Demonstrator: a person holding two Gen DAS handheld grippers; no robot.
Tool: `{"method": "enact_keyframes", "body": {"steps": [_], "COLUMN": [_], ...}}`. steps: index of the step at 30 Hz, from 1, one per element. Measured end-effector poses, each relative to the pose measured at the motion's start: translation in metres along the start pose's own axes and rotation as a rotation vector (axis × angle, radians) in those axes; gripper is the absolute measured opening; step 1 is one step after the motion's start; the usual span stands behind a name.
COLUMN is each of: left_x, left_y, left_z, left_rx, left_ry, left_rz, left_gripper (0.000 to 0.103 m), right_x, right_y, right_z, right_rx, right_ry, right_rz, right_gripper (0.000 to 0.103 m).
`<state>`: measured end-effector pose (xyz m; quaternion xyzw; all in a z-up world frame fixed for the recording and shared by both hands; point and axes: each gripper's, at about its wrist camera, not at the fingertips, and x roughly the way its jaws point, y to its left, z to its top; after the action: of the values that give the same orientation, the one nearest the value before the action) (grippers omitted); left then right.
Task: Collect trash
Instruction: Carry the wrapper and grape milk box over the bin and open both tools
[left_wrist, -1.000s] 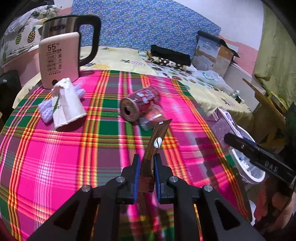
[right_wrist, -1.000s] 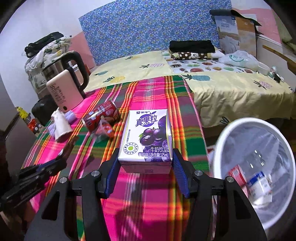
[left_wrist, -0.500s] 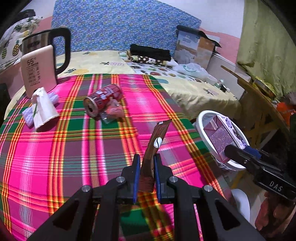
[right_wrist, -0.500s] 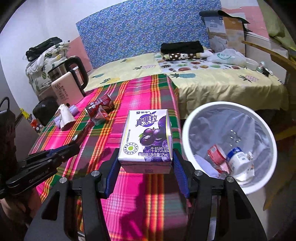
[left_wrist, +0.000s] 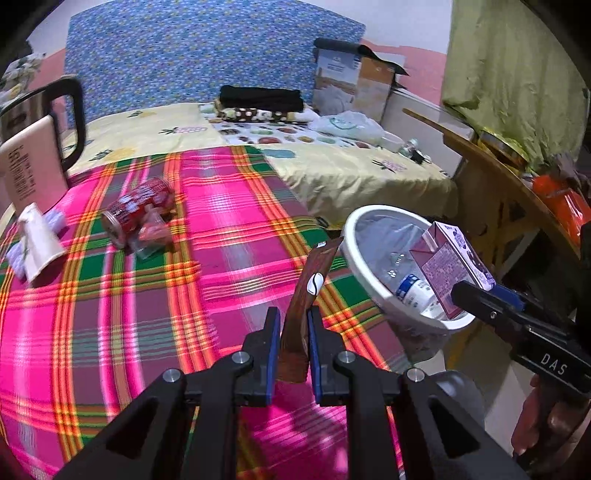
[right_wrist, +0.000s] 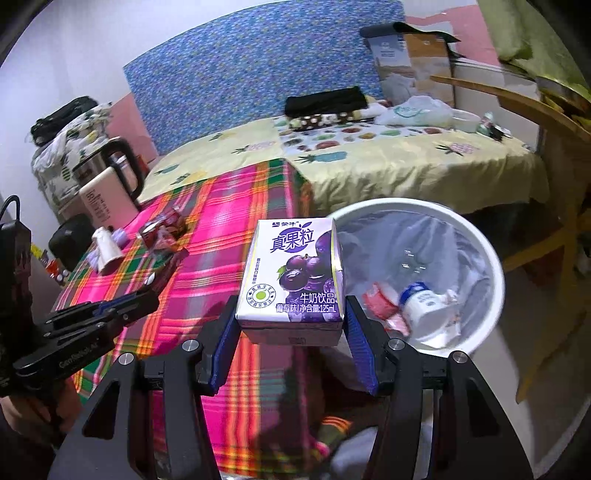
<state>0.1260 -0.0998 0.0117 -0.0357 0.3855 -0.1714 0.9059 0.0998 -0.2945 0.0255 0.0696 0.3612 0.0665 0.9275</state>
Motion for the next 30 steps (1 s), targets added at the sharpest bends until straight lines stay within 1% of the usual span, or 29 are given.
{"method": "enact_keyframes", "body": {"steps": [7,12,23,30], "left_x": [0.02,0.034,0.058,0.08], "left_y": [-0.029,-0.045,-0.07,-0.082], "left_z": [0.013,0.019,0.025,0.03], "left_rx": [0.052,0.082,0.126,0.147], "left_ry": [0.011,0.027,0.06,0.093], "left_rz": [-0.049,-0.077,-0.114,-0.139], "left_gripper": [0.015,0.015,0.015,0.015], "right_x": [-0.008,-0.009,0.001,0.011], "right_y": [-0.033,-0.046,-0.062,-0.069], "right_z": [-0.003,-0.005,-0.011,-0.012], "right_rx": [0.063,0.09,0.106,0.099], "right_ry": [-0.015,-0.01,0.036,0.093], "right_rz": [-0.07,-0.098,-0.104,-0.105], "right_gripper": [0.056,0.056,0.056,0.056]}}
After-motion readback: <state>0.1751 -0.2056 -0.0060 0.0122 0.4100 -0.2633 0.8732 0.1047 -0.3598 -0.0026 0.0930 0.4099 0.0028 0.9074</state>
